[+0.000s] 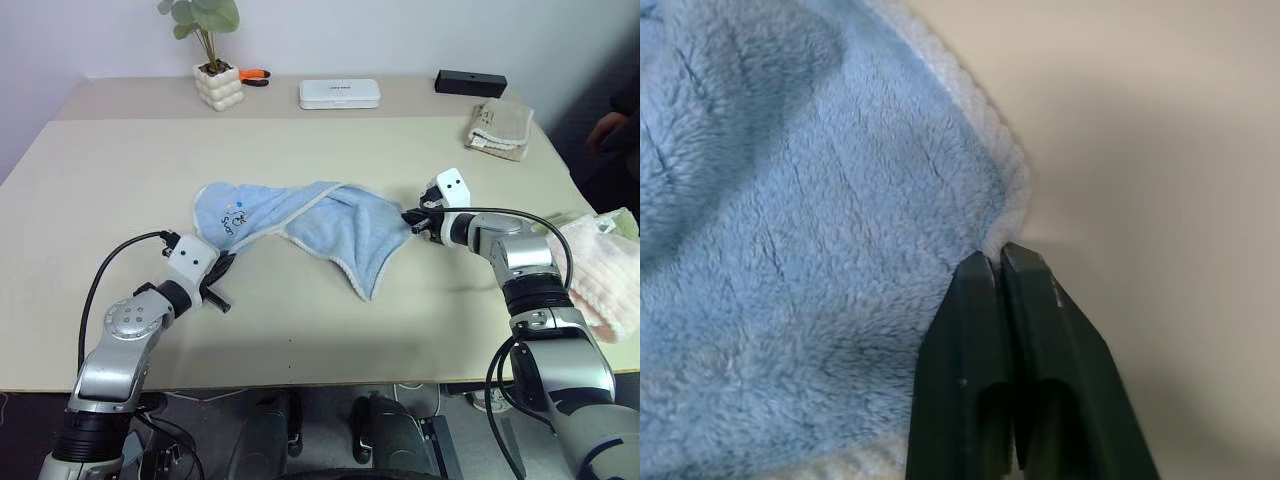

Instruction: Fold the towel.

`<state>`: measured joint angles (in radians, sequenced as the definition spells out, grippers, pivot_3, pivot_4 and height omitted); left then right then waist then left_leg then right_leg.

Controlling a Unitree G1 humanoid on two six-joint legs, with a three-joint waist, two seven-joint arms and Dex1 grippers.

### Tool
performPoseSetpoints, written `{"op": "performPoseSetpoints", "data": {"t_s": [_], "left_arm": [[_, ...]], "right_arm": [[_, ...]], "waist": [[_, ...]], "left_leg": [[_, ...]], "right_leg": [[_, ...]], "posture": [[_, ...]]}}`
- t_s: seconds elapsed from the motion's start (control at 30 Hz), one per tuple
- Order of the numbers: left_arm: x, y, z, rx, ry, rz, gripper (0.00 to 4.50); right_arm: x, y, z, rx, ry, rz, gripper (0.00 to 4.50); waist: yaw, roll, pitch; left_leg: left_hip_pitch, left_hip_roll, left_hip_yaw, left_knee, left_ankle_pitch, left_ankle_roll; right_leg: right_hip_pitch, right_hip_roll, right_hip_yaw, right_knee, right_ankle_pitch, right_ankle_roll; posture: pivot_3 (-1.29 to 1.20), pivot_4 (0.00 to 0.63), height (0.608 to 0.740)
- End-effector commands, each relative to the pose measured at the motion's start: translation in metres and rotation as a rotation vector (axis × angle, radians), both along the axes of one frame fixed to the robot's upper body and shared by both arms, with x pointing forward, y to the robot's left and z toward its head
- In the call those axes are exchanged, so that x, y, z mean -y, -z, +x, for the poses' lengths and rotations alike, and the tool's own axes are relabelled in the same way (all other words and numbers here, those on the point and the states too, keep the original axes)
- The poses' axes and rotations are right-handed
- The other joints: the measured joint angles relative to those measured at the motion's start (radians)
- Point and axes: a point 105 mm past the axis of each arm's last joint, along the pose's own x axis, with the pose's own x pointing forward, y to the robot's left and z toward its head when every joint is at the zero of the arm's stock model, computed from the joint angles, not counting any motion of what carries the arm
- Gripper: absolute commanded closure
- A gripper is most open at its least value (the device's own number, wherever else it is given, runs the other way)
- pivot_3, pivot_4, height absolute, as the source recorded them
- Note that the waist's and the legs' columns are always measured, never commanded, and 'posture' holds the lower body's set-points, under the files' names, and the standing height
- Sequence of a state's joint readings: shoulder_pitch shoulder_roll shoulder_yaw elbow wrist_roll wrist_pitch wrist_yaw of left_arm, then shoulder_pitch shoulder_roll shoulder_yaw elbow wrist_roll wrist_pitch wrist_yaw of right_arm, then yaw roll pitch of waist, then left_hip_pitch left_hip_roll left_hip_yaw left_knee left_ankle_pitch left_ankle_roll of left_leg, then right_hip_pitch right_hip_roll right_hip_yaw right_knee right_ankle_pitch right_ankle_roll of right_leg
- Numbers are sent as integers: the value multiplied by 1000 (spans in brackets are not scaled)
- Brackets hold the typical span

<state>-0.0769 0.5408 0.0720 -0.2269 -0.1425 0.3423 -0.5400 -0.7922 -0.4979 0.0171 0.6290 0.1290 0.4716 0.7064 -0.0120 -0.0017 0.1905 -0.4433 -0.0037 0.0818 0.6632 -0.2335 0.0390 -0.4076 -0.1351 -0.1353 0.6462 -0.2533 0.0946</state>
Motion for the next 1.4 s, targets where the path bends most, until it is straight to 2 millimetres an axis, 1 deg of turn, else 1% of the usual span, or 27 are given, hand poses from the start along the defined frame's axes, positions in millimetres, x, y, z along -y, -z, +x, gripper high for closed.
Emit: {"op": "performPoseSetpoints", "data": {"t_s": [0.03,0.1,0.13,0.2,0.23,0.3,0.33,0.37,0.4,0.47,0.53,0.63,0.67,0.7,0.77,0.8,0.9,0.97,1.03,1.07,1.17,1.2,1.23,1.3,1.33,1.37,1.4], "left_arm": [[-10,-23,17,97,-30,5,4500],[-22,-46,39,200,-106,12,4500],[-29,-63,51,262,-155,6,4500],[-46,-120,74,452,-261,-51,4500],[-55,-149,81,550,-317,-72,4500],[-74,-196,84,701,-420,-147,4500],[-81,-213,83,755,-448,-183,4500],[-86,-227,79,802,-463,-198,4500],[-90,-233,76,824,-465,-192,4500],[-93,-223,72,784,-437,-164,4500],[-89,-202,65,716,-378,-117,4500],[-83,-154,40,569,-275,-76,4500],[-81,-141,30,518,-252,-75,4500],[-80,-134,24,485,-239,-77,4500],[-75,-107,0,358,-175,-66,4500],[-70,-91,-17,269,-122,-62,4500],[-61,-62,-56,55,-29,-62,4500],[-58,-52,-75,-57,7,-73,4500],[-54,-49,-89,-126,47,-93,4500],[-52,-48,-93,-146,58,-98,4500],[-55,-47,-93,-170,55,-79,4500],[-60,-46,-86,-155,31,-67,4500],[-69,-47,-72,-111,-21,-54,4500],[-82,-45,-52,-66,-96,-29,4500],[-86,-44,-45,-58,-113,-18,4500],[-88,-44,-41,-53,-112,-19,4500],[-89,-44,-37,-42,-113,-13,4500]], "right_arm": [[5,-44,16,193,29,-86,4432],[8,-71,27,333,56,-176,4432],[9,-87,32,416,73,-225,4432],[8,-137,39,608,124,-230,4432],[7,-160,40,688,144,-218,4432],[5,-198,37,815,163,-184,4432],[4,-211,35,858,162,-158,4432],[2,-223,32,894,153,-136,4432],[-1,-228,29,917,131,-131,4432],[-9,-224,25,910,52,-130,4432],[-18,-208,19,880,-53,-142,4432],[-29,-170,-1,781,-249,-145,4432],[-30,-158,-8,742,-297,-156,4432],[-30,-151,-13,717,-323,-164,4432],[-26,-125,-29,605,-411,-185,4432],[-22,-107,-43,514,-477,-195,4432],[-9,-76,-79,304,-602,-209,4432],[-1,-65,-96,209,-640,-210,4432],[3,-61,-109,145,-673,-198,4432],[4,-60,-112,130,-680,-195,4432],[2,-59,-108,148,-653,-205,4432],[0,-59,-101,172,-629,-209,4432],[-1,-60,-85,225,-566,-229,4432],[-1,-61,-62,293,-471,-259,4432],[0,-62,-53,311,-443,-272,4432],[1,-63,-49,319,-431,-275,4432],[2,-64,-45,325,-423,-274,4432]], "waist": [[1,0,0],[1,1,1],[1,1,1],[0,-1,3],[-1,-1,3],[-3,-1,4],[-7,-2,3],[-9,-2,3],[-10,-2,3],[-10,-1,2],[-9,-1,2],[-8,-1,2],[-8,-1,3],[-5,-1,4],[0,-1,5],[-1,-1,5],[3,0,5],[2,1,5],[1,1,5],[1,1,5],[-1,2,5],[0,2,5],[1,2,5],[1,2,4],[1,2,5],[1,2,4],[1,2,4]], "left_leg": [[0,0,0,0,0,0],[-1,0,0,0,0,0],[-1,0,0,0,1,-1],[-2,0,0,0,3,-4],[-3,0,0,1,4,-5],[-6,0,1,1,4,-5],[-6,0,1,0,4,-5],[-6,0,2,-2,4,-5],[-5,0,4,-4,3,-4],[2,-1,7,-12,3,-4],[5,0,7,-16,4,-4],[4,0,7,-15,4,-4],[2,0,7,-15,3,-4],[1,0,7,-14,3,-4],[-2,0,6,-10,3,-4],[-2,0,5,-10,3,-4],[2,0,4,-11,1,-3],[1,1,3,-11,0,-5],[2,1,3,-11,-3,-2],[2,2,3,-11,-2,-3],[3,4,3,-11,-1,-4],[3,5,3,-11,-1,-4],[3,4,3,-11,-1,-4],[3,4,4,-10,-1,-5],[2,5,4,-10,0,-6],[1,5,5,-11,2,-5],[1,4,6,-11,5,-8]], "right_leg": [[0,0,0,0,0,0],[-1,0,0,1,0,0],[-2,1,0,1,0,-1],[-3,1,0,2,1,-1],[-4,1,0,3,1,-1],[-6,1,1,2,1,0],[-6,1,1,2,1,0],[-6,1,0,1,0,0],[-5,1,0,0,0,1],[-2,0,0,-5,0,1],[2,1,-1,-10,0,1],[2,1,-1,-12,0,1],[2,1,-1,-12,1,2],[0,1,-1,-13,1,2],[-1,1,-1,-13,2,2],[-1,1,-1,-13,2,1],[3,-1,-1,-16,3,1],[2,-2,-1,-16,2,1],[1,-2,-1,-16,4,-2],[1,-1,-1,-16,5,-3],[0,0,-1,-16,6,-7],[0,0,-1,-16,5,-8],[-1,0,-1,-16,6,-7],[-2,1,-2,-15,6,-6],[-1,2,-2,-15,8,-7],[-2,2,-2,-14,8,-7],[-2,3,-2,-14,8,-7]], "posture": [[0,150,733],[0,150,733],[0,150,733],[0,150,733],[0,150,733],[0,150,733],[0,150,733],[0,150,733],[0,150,733],[0,150,733],[0,150,733],[0,150,733],[0,150,733],[0,150,733],[0,150,733],[0,150,733],[0,150,733],[0,150,733],[0,150,733],[0,150,733],[0,150,733],[0,150,733],[0,150,733],[0,150,733],[0,150,733],[0,150,733],[0,150,733]]}}
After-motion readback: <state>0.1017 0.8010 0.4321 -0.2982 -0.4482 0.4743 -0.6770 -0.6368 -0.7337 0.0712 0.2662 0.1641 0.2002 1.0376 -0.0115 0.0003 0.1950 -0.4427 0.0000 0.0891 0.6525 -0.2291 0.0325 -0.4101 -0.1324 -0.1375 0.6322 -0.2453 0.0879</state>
